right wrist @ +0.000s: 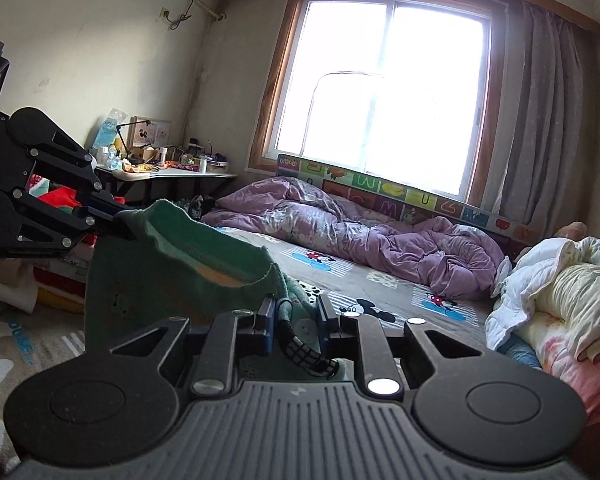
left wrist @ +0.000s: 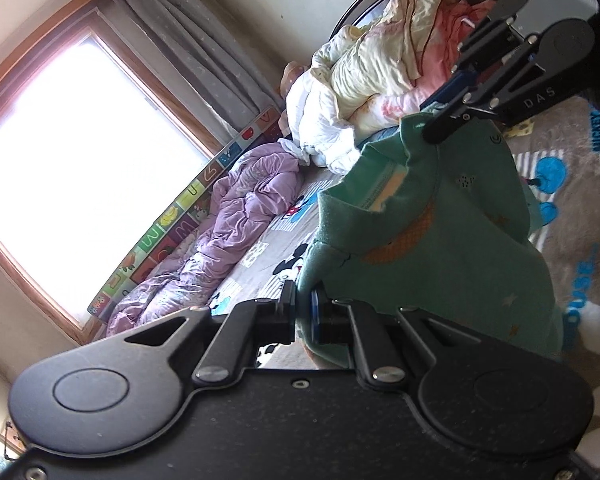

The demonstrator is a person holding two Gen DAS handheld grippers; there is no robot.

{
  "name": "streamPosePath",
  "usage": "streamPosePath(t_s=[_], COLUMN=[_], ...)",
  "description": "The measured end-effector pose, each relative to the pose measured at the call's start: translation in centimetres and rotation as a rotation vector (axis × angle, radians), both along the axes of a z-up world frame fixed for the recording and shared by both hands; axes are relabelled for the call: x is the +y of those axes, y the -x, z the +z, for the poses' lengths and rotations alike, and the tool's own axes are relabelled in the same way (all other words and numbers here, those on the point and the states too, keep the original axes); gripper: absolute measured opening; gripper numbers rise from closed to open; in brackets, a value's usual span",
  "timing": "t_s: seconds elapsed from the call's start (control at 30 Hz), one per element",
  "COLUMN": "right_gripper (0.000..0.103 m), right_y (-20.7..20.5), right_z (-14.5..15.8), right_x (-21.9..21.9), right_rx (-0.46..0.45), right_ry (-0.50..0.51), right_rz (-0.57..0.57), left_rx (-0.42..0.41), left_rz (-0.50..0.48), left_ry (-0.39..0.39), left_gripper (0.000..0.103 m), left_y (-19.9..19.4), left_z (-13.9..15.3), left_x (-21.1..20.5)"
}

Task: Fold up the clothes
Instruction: 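Lift the sweatshirt with both grippers and shake it out in the air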

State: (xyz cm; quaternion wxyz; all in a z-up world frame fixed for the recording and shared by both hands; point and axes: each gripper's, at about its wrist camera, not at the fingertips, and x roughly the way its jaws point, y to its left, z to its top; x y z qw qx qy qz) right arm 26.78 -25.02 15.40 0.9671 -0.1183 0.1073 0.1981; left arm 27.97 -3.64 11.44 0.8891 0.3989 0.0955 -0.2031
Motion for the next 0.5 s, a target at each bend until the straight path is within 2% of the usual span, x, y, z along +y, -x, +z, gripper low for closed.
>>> streamPosePath(t_s=[0.33, 0.5], right_gripper=[0.022, 0.021], right_y=[-7.7, -10.8], right_z=[0.6, 0.8], right_x=[0.2, 0.7], right_rx=[-0.034, -0.119], right_ry=[0.07, 0.118], right_rz=[-0.065, -0.142], left_rx=[-0.095, -0.215], left_rz=[0.077, 0.12], left_ry=[-0.05, -0.084], left_gripper=[0.006, 0.006], left_y=[-7.3, -10.2], left_z=[0.0, 0.1], left_x=[-1.6, -3.0])
